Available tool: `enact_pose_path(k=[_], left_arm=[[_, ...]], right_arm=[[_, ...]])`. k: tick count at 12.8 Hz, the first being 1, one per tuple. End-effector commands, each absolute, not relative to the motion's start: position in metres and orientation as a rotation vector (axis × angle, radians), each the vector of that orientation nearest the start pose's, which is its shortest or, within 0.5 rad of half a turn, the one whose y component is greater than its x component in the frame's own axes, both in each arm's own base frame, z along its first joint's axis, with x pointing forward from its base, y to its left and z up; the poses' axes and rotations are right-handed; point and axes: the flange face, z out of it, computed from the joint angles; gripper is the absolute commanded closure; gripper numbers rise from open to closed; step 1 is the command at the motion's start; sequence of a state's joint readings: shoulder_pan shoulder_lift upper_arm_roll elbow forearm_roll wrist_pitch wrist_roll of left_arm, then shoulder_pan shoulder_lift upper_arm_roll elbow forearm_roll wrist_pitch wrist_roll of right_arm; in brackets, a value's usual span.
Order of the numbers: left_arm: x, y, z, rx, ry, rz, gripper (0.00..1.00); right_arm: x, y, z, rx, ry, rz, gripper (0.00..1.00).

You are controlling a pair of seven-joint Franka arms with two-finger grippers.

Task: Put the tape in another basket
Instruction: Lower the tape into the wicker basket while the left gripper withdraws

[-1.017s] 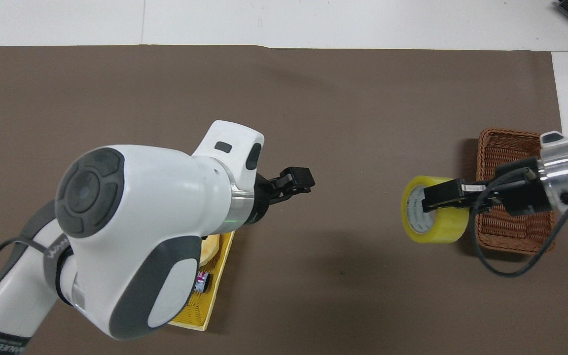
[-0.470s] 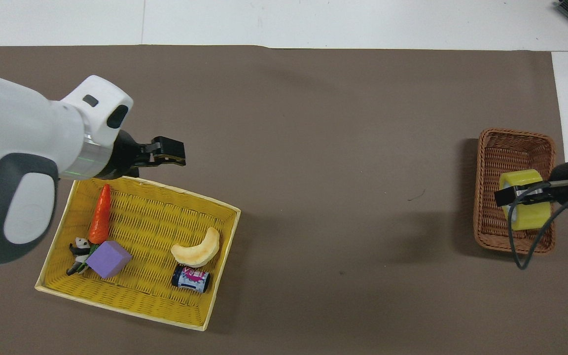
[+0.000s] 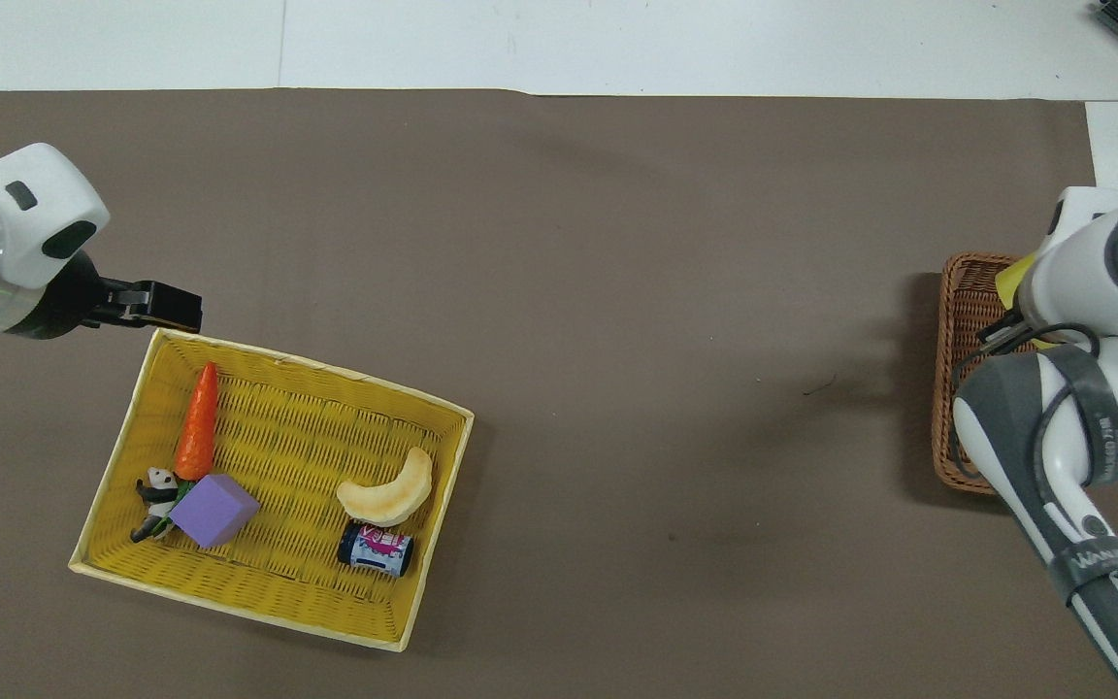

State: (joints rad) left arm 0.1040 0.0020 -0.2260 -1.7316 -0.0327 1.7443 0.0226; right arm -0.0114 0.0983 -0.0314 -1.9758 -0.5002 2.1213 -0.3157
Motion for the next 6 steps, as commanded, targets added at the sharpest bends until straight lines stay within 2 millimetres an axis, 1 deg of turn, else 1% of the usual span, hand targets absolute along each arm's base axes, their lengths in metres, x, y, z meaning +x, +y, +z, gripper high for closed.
enact_pose_path(k=[1,2,4,5,6], left_arm=[[0.551,-0.057,0.604,-3.104,0.280,0.052,0.00],[0.549,-0.051,0.617,-3.086,0.268,0.056,0.00],[0.545,-0.046,0.632,-3.083,0.254,0.094,0.00],[0.544,-0.044,0.636,-3.092,0.234,0.075,0.00],[0.545,-0.037,0.636,-3.097,0.206,0.066,0.00]], right_arm=[[0.581,-0.056,0.412,-3.456,-1.053,0.047,1.00],[0.578,-0.061,0.403,-3.448,-1.054,0.025,1.00],[0.574,-0.064,0.386,-3.441,-1.036,0.051,1.00],[0.572,-0.067,0.378,-3.437,-1.024,0.049,1.00],[0.570,-0.068,0.369,-3.428,-1.028,0.027,1.00]])
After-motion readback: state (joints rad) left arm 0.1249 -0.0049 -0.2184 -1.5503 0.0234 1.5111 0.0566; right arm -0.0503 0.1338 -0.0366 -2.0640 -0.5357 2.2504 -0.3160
